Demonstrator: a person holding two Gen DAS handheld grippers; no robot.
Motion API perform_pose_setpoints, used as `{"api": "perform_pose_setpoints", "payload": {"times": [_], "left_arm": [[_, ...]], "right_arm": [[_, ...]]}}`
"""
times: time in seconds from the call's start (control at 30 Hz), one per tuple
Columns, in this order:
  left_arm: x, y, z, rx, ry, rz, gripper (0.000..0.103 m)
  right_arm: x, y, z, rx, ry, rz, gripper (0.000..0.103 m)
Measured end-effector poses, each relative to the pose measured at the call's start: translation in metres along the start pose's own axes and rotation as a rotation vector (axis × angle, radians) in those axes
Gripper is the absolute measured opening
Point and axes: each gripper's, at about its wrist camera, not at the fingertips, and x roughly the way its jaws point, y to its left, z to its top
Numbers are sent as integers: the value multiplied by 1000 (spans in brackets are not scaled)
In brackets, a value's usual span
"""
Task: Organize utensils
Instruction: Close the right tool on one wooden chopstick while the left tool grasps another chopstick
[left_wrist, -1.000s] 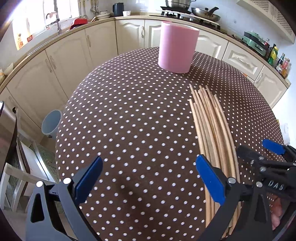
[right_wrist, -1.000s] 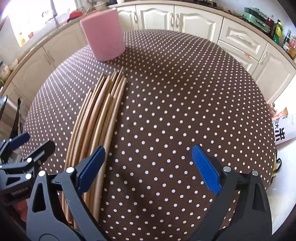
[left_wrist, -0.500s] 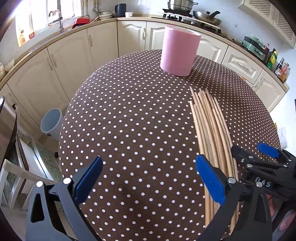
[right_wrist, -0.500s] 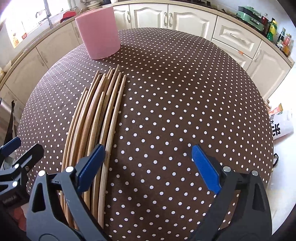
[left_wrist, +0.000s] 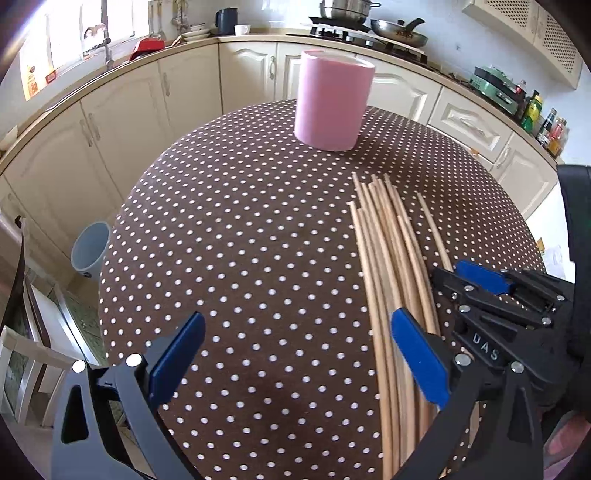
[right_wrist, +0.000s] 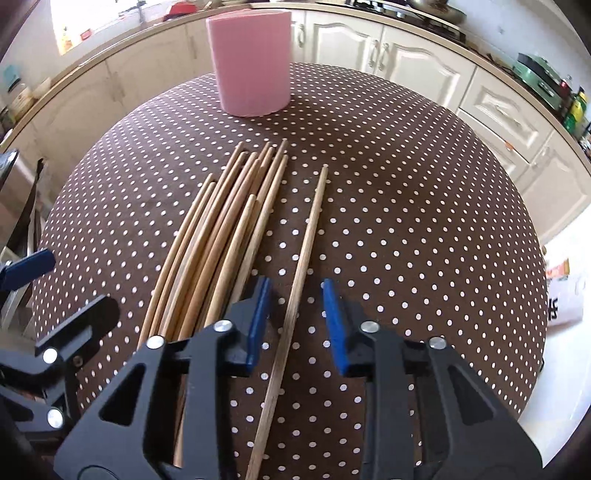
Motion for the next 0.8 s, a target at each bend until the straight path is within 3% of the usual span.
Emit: {"api": "perform_pose_setpoints", "payload": {"times": [0.07,0.17,0.27,0.43,0.8], "left_arm": [[2,-4,2,6,11,-17,99],[13,-7,5,-4,63,-62,99],[22,-11,8,-3,89,-25,99],[32,-14,15,15,111,76,99],[49,-40,38,54,135,145,99]], "right_arm": [[-1,-9,-2,28,-9,34,12],[1,-33,-4,123,-6,130,7],[3,-47,-9,189,-7,217,6],[1,-52,-9,186,-17,244,6],[-8,-75,-21,204,-20,309,6]]}}
